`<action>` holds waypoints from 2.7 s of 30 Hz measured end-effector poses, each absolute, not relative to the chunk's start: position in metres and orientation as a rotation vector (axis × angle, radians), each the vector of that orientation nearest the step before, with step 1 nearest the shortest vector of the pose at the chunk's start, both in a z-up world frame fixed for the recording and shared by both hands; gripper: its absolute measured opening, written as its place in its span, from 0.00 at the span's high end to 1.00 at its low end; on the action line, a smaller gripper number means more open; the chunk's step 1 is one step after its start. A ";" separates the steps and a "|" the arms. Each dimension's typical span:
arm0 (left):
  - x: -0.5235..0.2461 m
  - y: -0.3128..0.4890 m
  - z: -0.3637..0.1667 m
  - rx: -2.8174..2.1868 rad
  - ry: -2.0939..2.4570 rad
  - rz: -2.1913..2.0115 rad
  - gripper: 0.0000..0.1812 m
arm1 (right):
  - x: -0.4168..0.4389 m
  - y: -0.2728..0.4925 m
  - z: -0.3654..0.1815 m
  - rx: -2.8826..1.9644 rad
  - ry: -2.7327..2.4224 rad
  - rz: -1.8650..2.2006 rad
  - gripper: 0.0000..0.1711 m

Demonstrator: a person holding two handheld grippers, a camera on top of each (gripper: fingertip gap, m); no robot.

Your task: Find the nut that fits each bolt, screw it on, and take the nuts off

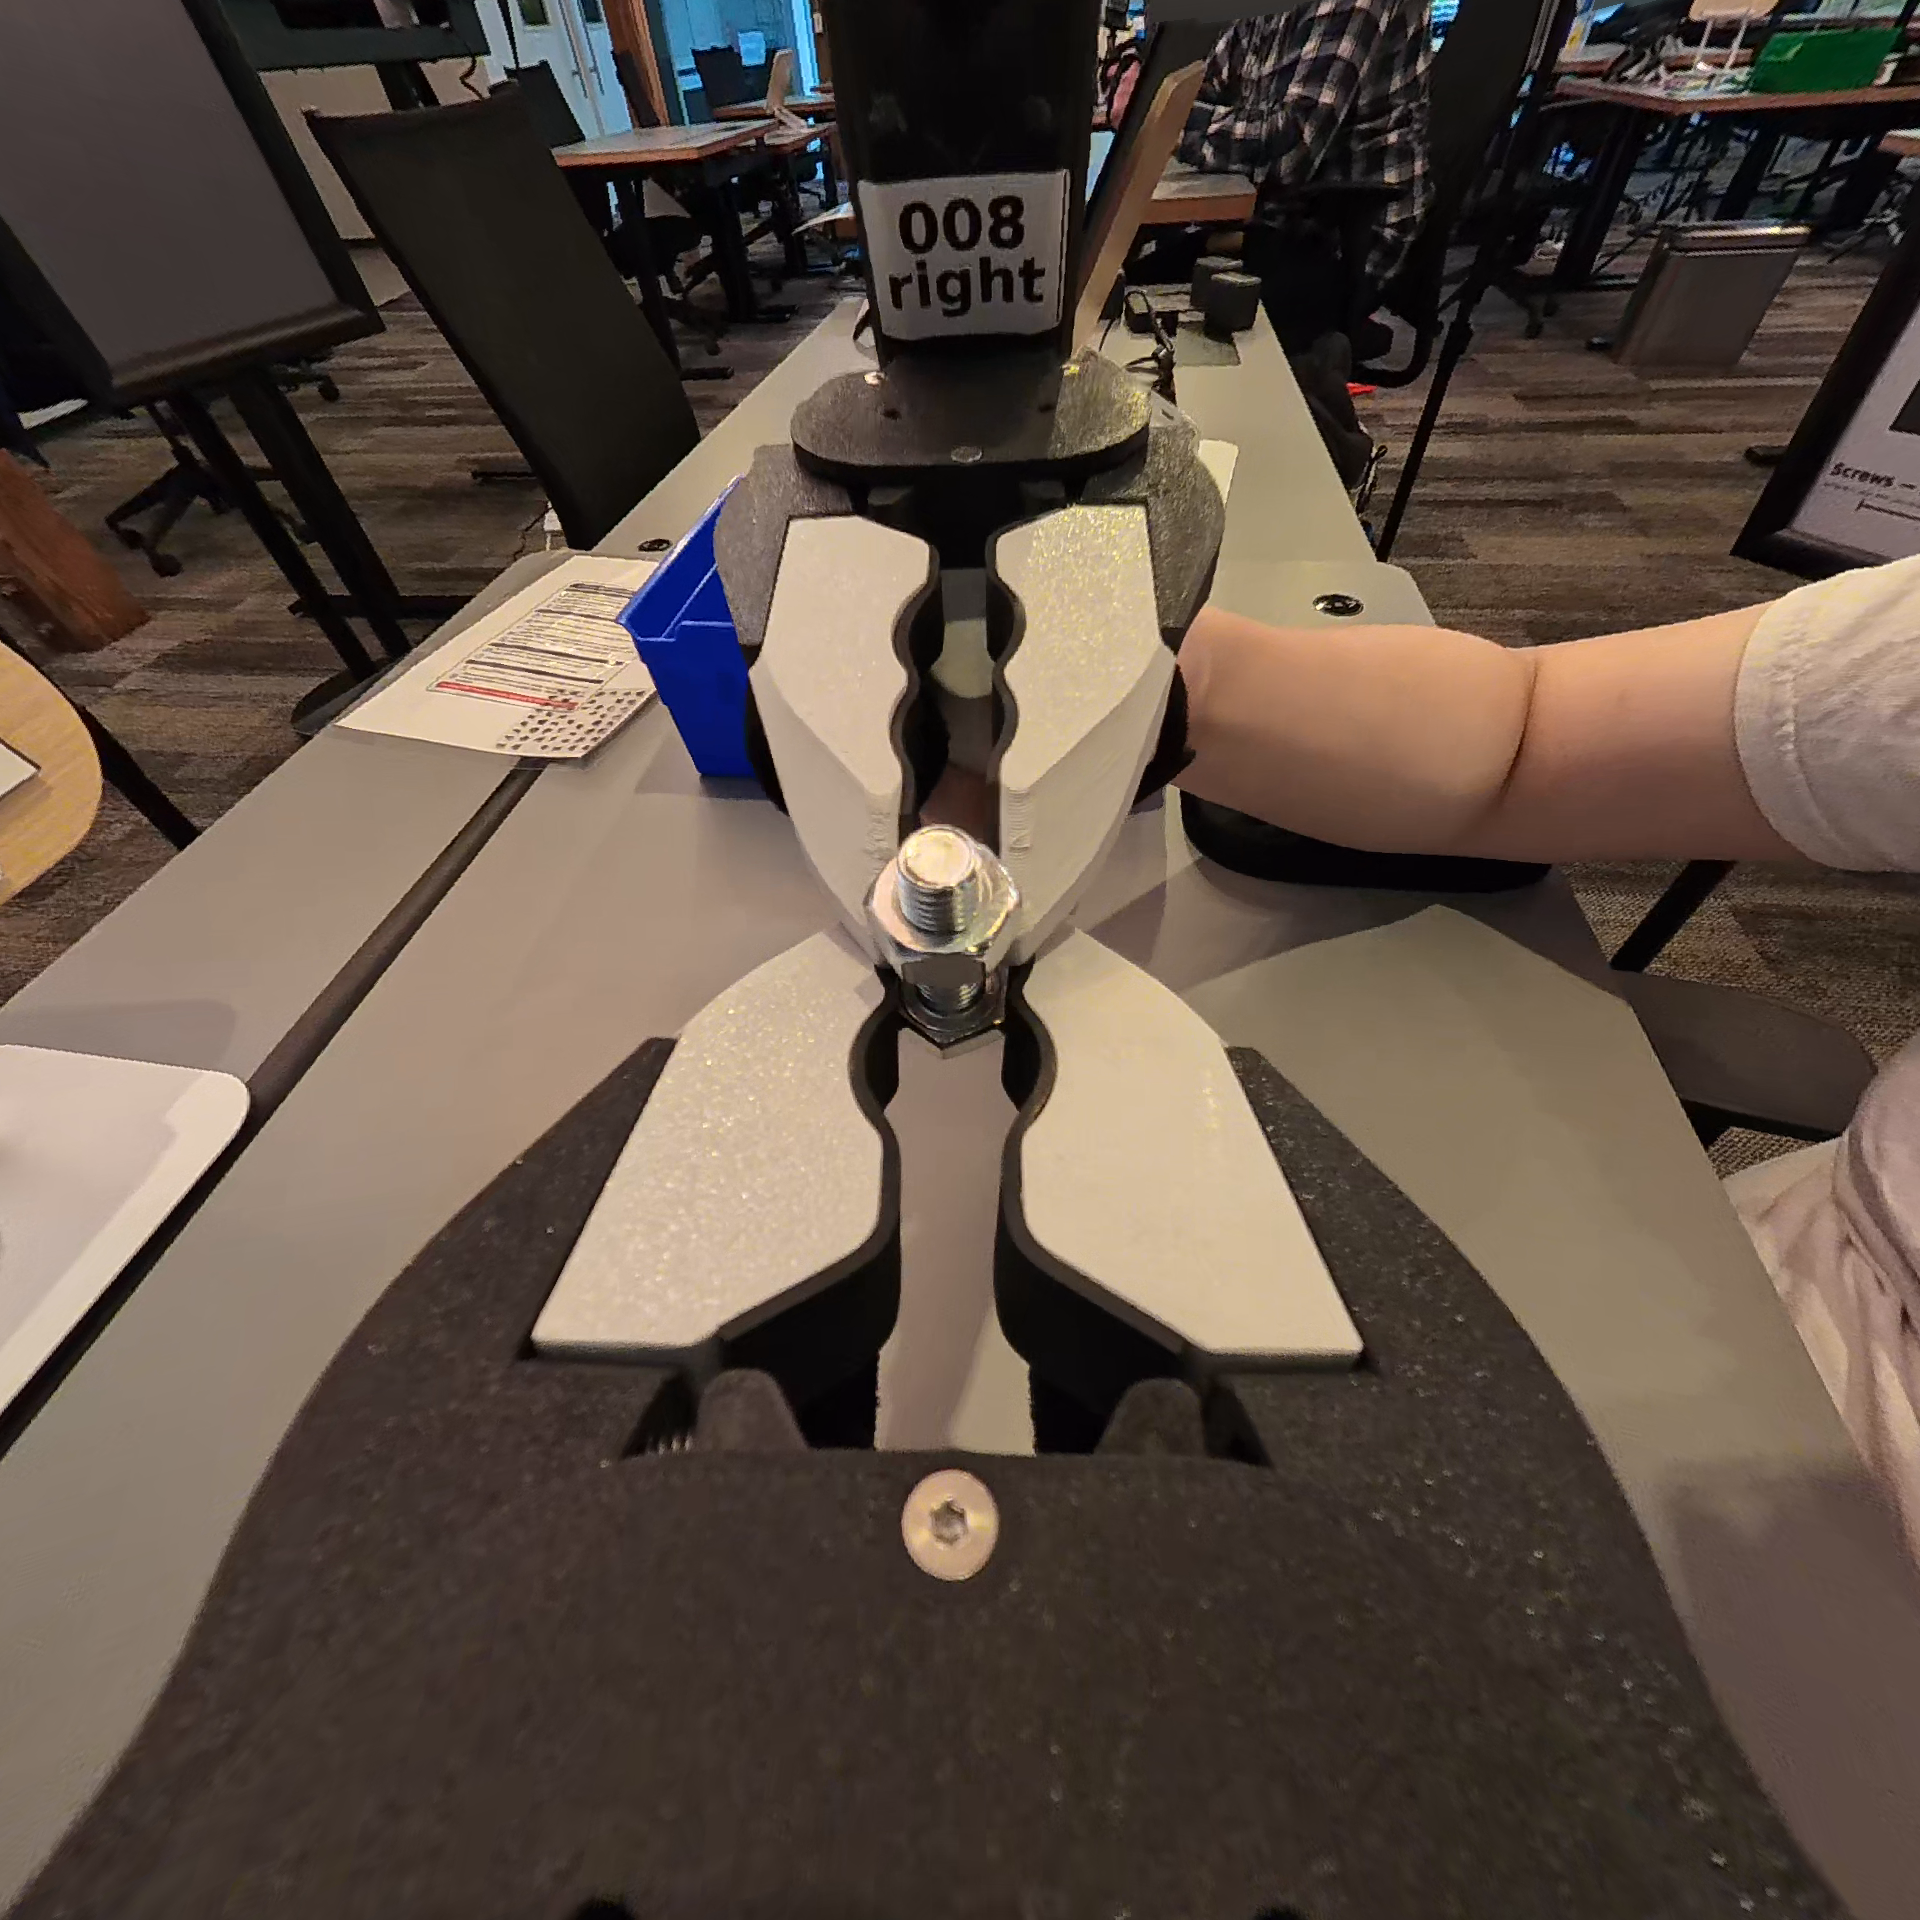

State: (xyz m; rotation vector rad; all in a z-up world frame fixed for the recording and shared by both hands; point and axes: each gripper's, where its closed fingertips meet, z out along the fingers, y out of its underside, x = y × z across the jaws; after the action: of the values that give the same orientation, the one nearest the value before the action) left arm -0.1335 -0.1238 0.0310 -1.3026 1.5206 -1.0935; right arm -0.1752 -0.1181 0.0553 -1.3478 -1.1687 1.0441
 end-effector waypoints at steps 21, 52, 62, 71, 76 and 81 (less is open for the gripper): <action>-0.130 -0.119 0.028 -1.318 1.488 -1.075 0.95 | -0.170 -0.115 0.066 -1.308 -1.082 1.137 0.95; -0.131 -0.122 0.024 -1.332 1.536 -1.047 0.92 | -0.173 -0.119 0.055 -1.325 -1.177 1.066 0.94; -0.130 -0.119 0.003 -1.422 1.615 -0.916 0.92 | -0.174 -0.115 0.038 -1.384 -1.324 0.698 0.90; -0.131 -0.121 0.005 -1.395 1.634 -0.893 0.92 | -0.175 -0.118 0.041 -1.376 -1.316 0.768 0.90; -0.130 -0.121 0.002 -1.406 1.634 -0.895 0.91 | -0.174 -0.117 0.045 -1.367 -1.267 0.872 0.90; -0.127 -0.121 0.002 -1.414 1.613 -0.937 0.89 | -0.171 -0.116 0.052 -1.350 -1.194 1.004 0.90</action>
State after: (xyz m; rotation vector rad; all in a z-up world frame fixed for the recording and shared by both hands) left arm -0.1269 -0.1214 0.0017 -1.4137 1.6126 -0.9371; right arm -0.1714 -0.1164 0.0521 -1.3497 -1.1944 1.0039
